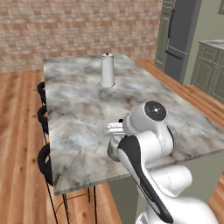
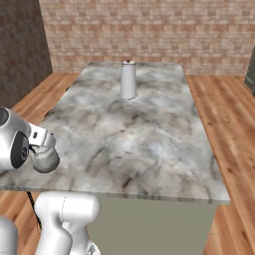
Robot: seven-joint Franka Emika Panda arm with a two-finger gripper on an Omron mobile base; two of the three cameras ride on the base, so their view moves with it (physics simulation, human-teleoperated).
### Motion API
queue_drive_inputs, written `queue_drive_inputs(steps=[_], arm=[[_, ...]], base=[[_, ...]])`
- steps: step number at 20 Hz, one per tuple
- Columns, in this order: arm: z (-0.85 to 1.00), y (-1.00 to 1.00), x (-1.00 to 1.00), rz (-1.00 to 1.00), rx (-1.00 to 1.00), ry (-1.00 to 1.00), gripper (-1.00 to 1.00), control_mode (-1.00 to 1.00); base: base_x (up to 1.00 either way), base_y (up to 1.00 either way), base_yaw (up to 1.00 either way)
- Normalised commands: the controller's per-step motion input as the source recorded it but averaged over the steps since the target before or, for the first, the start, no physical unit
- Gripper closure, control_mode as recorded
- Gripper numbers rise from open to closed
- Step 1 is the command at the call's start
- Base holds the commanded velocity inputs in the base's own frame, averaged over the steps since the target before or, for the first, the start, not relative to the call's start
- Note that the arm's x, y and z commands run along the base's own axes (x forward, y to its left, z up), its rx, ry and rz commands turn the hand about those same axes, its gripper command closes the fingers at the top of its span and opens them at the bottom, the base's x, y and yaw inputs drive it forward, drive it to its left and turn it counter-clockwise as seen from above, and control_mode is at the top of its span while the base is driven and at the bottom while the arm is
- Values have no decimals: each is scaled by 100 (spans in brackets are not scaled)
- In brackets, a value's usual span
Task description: The kettle is done boiling. Turn off the stove, then wait for 300 timesteps before moving the kettle to the dining table.
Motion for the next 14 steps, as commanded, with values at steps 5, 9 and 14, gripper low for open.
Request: queue_drive_inputs(steps=[5, 9, 14], arm=[[-16, 17, 18, 0, 1, 0, 100, -100], [-16, 10, 24, 0, 2, 0, 100, -100], [-15, 7, 29, 0, 2, 0, 100, -100]], base=[[0, 0, 0], [0, 0, 0], [0, 0, 0]])
